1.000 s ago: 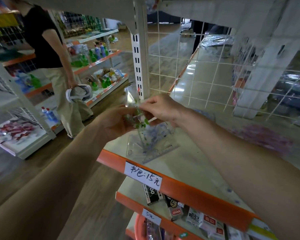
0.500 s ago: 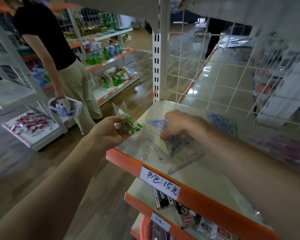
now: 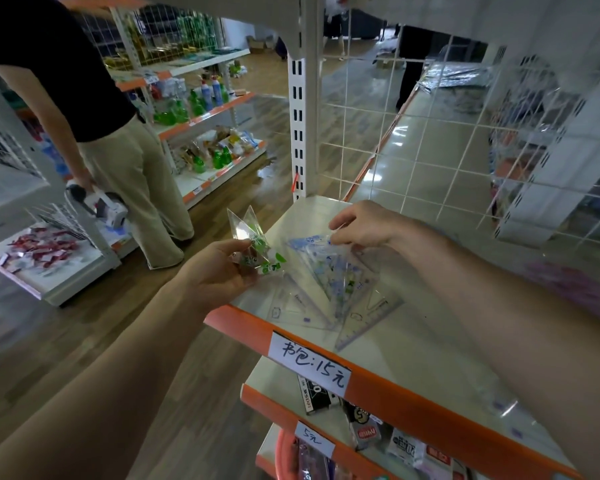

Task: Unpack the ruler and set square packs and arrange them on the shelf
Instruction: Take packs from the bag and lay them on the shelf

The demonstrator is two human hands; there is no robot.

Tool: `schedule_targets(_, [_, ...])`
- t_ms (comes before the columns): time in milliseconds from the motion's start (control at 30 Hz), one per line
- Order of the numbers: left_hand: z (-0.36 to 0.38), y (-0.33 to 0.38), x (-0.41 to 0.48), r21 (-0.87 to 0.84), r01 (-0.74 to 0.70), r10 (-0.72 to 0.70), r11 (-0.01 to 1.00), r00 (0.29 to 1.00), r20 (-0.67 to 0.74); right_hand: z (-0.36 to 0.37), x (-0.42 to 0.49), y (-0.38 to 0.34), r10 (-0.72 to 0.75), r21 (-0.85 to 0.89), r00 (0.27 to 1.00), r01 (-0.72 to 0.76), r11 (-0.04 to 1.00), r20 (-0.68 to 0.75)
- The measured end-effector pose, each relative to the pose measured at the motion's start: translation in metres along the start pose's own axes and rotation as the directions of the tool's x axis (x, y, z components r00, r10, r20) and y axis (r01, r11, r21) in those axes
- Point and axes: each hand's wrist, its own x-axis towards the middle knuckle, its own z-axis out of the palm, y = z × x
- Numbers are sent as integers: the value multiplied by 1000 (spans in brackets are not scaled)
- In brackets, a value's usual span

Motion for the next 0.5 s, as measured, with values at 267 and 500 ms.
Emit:
schedule_targets(267, [8,-6,-5,112,-106,93,988,990,110,18,-10,-6,81,-507,992,-20,862,100])
schedule_targets(500, [8,-7,-7,121,-144,126,982,982,140,5,-3,3,92,-164,988,-71,984,125])
